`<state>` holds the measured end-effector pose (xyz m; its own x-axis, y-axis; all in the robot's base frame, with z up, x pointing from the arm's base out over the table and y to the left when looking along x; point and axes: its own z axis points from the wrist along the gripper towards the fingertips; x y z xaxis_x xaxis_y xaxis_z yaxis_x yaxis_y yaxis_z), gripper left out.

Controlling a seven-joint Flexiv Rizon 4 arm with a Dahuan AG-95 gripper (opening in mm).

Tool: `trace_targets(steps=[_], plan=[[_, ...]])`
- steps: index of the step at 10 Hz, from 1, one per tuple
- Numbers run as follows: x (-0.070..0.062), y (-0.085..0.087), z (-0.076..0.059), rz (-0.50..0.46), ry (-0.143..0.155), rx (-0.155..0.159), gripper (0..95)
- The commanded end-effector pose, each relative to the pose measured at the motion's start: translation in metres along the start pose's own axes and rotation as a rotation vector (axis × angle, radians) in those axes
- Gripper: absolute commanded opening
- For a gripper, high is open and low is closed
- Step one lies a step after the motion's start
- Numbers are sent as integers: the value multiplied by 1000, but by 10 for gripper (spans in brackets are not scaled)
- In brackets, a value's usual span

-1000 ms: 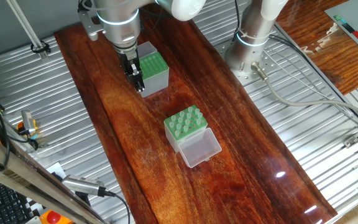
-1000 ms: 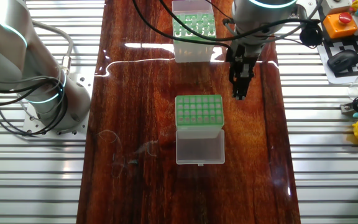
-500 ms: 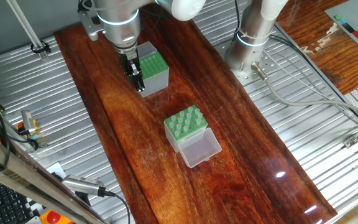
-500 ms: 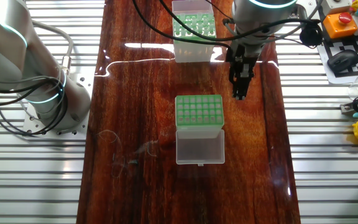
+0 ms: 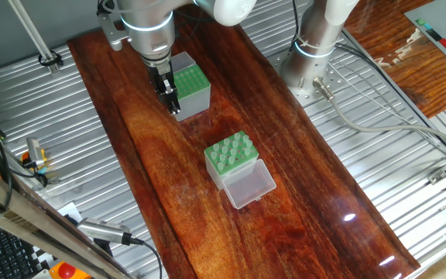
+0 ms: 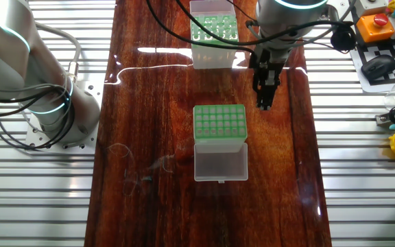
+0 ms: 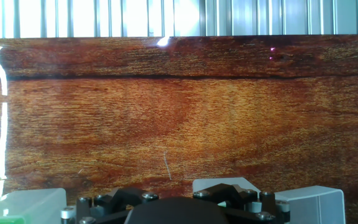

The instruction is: Transfer all large pipette tips from one holder to another

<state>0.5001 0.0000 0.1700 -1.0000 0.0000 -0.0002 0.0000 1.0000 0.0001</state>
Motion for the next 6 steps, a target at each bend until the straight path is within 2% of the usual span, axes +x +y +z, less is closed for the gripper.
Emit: trace_targets(steps=[1, 6], plan=[[0, 0, 0, 4, -3, -29, 0], [0, 0, 0, 6, -1, -19, 0]])
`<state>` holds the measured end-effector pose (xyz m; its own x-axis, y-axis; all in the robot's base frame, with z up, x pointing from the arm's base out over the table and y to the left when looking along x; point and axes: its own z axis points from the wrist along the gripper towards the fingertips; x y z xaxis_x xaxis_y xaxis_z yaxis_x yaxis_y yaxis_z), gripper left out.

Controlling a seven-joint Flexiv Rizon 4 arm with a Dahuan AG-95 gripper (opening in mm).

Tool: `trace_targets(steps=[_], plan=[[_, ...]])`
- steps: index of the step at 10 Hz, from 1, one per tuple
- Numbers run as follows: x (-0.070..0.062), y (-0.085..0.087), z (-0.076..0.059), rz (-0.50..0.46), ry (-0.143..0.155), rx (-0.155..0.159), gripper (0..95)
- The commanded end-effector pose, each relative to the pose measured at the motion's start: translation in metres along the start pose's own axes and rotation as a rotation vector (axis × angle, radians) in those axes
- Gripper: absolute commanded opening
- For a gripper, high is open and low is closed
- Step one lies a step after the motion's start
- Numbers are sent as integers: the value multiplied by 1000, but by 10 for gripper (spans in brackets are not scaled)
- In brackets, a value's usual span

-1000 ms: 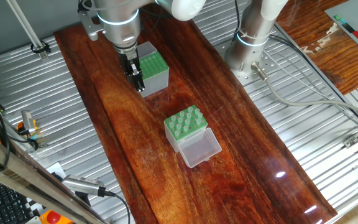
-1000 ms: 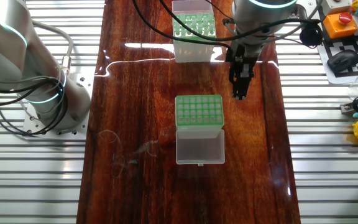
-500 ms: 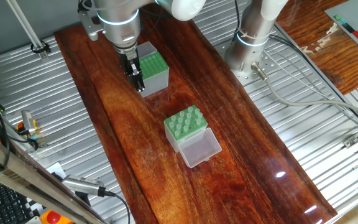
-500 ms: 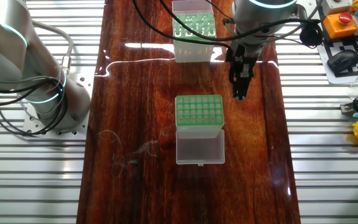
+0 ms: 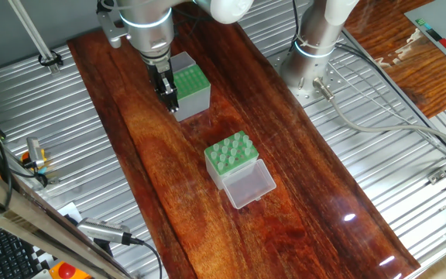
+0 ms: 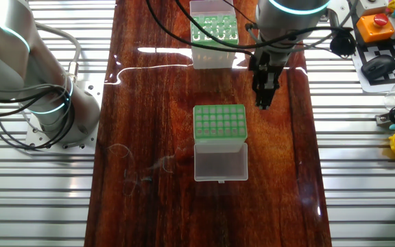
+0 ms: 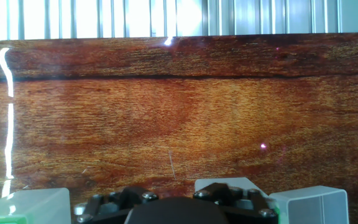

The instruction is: Transfer all large pipette tips from one holder to another

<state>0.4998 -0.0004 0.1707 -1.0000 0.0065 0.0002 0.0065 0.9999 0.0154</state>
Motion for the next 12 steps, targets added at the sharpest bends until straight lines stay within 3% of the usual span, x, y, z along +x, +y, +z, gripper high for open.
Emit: trace_targets(steps=[1, 10, 11, 12], plan=[[0, 0, 1, -1, -1, -3, 0], [0, 0, 1, -1, 1, -2, 0], [1, 0, 1, -62, 1, -2, 0], [2, 0, 2, -50, 1, -2, 0]])
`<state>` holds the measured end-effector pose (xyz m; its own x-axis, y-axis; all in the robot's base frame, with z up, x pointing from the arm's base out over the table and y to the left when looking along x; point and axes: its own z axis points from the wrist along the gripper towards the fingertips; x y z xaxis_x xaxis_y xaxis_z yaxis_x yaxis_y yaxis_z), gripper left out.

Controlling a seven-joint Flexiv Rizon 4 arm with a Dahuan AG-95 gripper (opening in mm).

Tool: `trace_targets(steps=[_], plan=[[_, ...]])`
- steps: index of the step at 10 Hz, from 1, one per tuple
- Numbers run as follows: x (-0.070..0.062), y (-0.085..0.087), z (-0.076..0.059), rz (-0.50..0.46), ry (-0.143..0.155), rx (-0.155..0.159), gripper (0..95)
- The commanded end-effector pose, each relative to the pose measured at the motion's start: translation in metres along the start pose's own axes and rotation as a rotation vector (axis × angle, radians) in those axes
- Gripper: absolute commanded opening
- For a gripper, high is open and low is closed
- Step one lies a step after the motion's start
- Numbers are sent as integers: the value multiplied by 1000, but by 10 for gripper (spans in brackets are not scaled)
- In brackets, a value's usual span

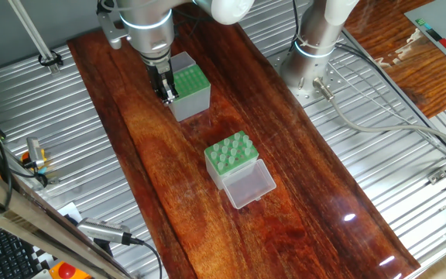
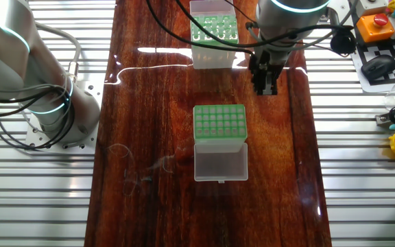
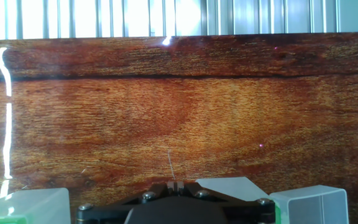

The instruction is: Transfer all large pipette tips from one holder to another

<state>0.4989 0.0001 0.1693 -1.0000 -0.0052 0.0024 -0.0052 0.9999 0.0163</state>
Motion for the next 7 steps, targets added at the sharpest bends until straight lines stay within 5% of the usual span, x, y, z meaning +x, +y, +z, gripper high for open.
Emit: trace_targets(steps=[1, 7], plan=[[2, 0, 1, -61, -1, 1, 0], [8, 6, -1, -67, -1, -13, 0]])
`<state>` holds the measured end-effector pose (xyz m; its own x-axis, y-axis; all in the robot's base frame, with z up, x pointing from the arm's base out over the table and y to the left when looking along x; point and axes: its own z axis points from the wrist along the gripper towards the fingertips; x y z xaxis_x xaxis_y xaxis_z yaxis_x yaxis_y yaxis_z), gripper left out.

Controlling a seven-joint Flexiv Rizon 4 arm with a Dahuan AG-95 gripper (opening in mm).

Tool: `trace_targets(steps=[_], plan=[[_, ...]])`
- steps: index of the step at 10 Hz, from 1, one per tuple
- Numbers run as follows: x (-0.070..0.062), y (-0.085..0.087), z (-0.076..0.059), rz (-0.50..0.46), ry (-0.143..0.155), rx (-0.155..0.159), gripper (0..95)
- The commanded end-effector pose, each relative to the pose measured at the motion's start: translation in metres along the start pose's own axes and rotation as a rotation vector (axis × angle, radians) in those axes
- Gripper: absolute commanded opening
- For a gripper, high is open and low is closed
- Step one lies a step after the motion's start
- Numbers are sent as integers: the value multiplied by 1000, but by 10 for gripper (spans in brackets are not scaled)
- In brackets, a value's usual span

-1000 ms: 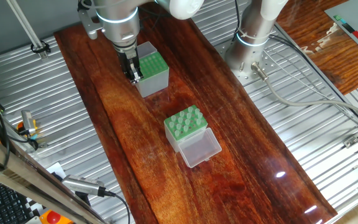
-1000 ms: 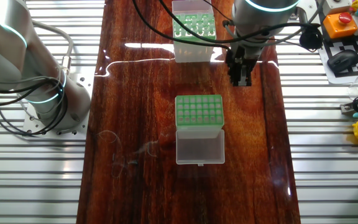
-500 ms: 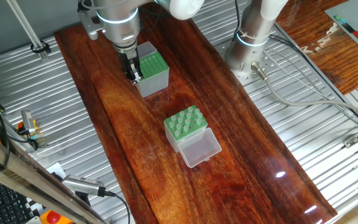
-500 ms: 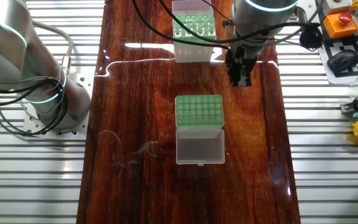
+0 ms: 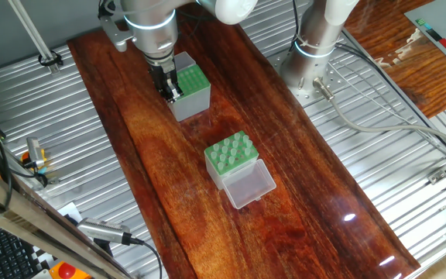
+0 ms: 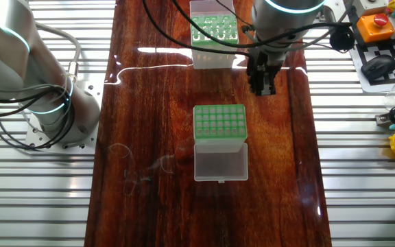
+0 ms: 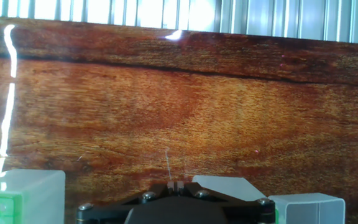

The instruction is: Transfer all large pipette tips from one holder to another

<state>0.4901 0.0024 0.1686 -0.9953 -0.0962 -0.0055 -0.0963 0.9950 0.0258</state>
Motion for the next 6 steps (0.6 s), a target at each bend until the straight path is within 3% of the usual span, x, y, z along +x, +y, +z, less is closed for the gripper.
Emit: trace_targets(steps=[1, 5, 6], plan=[[-2, 11, -2, 45, 5, -1, 0], [-7, 43, -4, 83, 3, 5, 0], [-7, 47, -2, 49, 3, 6, 0]])
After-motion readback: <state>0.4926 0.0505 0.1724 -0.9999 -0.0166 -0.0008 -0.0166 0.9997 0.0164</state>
